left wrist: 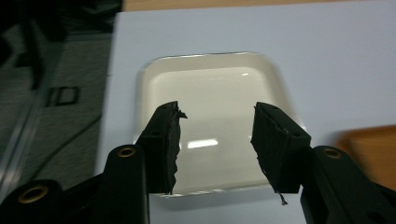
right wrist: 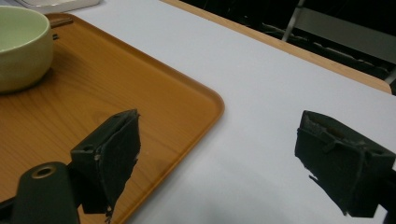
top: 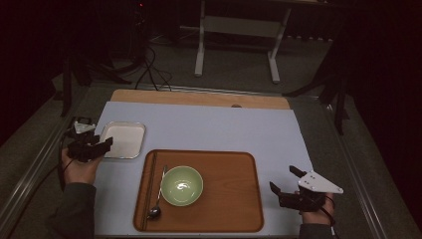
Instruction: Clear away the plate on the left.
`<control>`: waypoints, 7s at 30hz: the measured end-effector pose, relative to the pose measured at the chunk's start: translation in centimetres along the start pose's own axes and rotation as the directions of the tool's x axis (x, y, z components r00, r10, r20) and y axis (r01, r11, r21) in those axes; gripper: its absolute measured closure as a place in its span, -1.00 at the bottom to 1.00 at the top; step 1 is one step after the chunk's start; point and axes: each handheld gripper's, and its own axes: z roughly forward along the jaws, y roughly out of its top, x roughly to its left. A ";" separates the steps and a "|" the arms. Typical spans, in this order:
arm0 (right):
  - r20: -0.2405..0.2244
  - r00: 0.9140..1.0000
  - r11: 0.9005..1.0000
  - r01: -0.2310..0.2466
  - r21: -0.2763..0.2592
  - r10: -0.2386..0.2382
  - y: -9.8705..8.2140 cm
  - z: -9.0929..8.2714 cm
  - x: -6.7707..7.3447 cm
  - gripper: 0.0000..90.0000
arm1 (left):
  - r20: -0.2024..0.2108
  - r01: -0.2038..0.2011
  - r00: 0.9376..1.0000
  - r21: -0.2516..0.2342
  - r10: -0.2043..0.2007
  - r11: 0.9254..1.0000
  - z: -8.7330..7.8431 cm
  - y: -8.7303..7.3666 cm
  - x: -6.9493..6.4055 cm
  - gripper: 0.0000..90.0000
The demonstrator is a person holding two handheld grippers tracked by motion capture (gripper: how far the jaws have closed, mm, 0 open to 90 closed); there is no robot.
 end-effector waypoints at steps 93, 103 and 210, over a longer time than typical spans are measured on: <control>0.001 1.000 1.000 -0.011 0.002 0.011 -0.2 -0.1 -0.2 -0.69 | 0.258 0.225 0.938 0.062 -0.233 0.972 1.2 5.3 3.1 0.98; -0.002 1.000 1.000 -0.010 0.005 0.010 -0.2 -0.1 -0.2 -0.69 | 0.301 0.197 0.934 0.013 -0.192 0.980 -0.4 6.8 2.3 0.98; -0.003 1.000 1.000 -0.011 -0.003 0.011 -0.2 -0.1 -0.2 -0.69 | 0.628 -0.407 0.667 -0.143 0.401 0.902 1.4 9.6 -21.1 0.98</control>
